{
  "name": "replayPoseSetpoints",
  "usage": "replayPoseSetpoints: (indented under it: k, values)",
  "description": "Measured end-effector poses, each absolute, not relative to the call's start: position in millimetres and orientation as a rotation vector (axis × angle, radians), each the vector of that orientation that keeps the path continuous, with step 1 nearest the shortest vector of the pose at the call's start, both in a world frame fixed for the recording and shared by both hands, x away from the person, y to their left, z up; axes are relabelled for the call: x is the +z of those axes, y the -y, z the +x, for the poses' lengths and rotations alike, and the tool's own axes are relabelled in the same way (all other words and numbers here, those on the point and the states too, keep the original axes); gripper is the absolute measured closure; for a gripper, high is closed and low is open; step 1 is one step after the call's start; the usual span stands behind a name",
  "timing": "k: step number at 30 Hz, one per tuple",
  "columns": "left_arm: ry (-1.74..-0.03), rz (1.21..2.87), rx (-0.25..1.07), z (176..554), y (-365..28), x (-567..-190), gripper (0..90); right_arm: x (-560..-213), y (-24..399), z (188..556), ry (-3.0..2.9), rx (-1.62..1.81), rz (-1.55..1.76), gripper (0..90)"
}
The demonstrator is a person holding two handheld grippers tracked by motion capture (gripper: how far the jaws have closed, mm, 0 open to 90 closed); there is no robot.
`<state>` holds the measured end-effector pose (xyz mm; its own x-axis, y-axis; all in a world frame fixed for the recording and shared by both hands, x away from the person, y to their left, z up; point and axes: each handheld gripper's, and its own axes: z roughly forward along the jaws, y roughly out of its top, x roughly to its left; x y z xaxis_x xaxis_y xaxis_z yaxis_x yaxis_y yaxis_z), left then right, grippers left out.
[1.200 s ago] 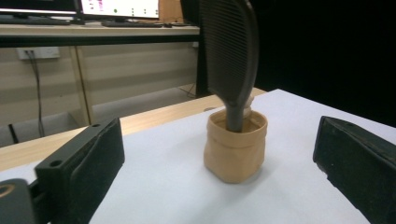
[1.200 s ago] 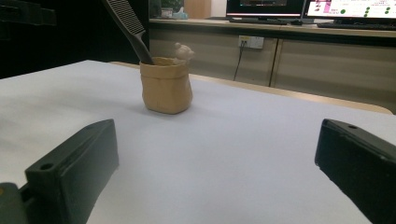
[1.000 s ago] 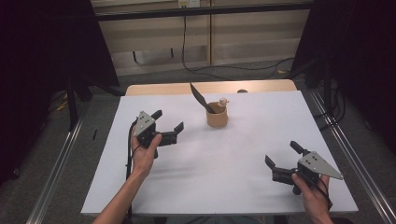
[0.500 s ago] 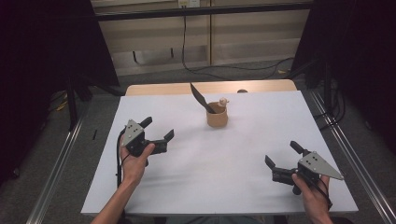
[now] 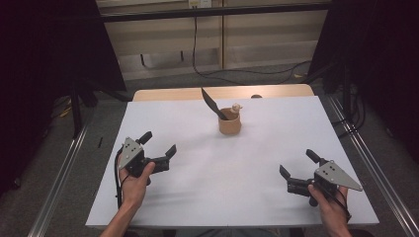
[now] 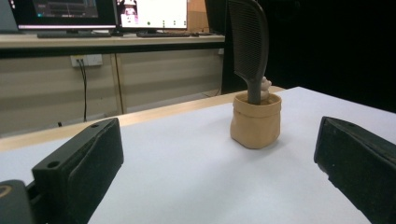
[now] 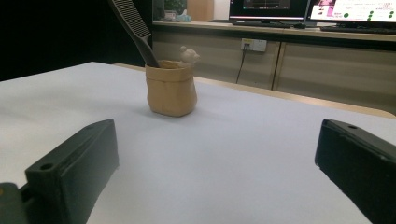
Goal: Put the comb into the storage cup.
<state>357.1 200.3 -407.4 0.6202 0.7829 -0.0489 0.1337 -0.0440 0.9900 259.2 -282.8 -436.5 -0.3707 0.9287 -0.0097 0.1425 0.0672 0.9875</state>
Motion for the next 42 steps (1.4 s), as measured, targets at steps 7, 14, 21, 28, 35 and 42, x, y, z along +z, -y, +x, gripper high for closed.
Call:
replayPoseSetpoints:
  k: [7, 14, 21, 28, 35, 42]
  values:
    - [-0.806, 1.565, 0.642, 342, -206, -413, 3.1, -436, 283, 258, -1.618, 1.378, 1.087, 0.0]
    - [-0.841, 1.561, 0.697, 329, -220, -416, 4.2, -437, 283, 259, -1.620, 1.370, 1.090, 0.0]
    - [-0.864, 1.574, 0.715, 314, -225, -424, 3.1, -437, 284, 259, -1.614, 1.365, 1.094, 0.0]
    - [-0.855, 1.599, 0.707, 301, -224, -426, 4.0, -436, 284, 257, -1.611, 1.366, 1.098, 0.0]
    - [-0.886, 1.607, 0.699, 296, -228, -433, 3.9, -437, 283, 255, -1.625, 1.359, 1.085, 0.0]
    - [-0.932, 1.597, 0.722, 296, -232, -434, 4.0, -436, 284, 253, -1.609, 1.360, 1.084, 0.0]
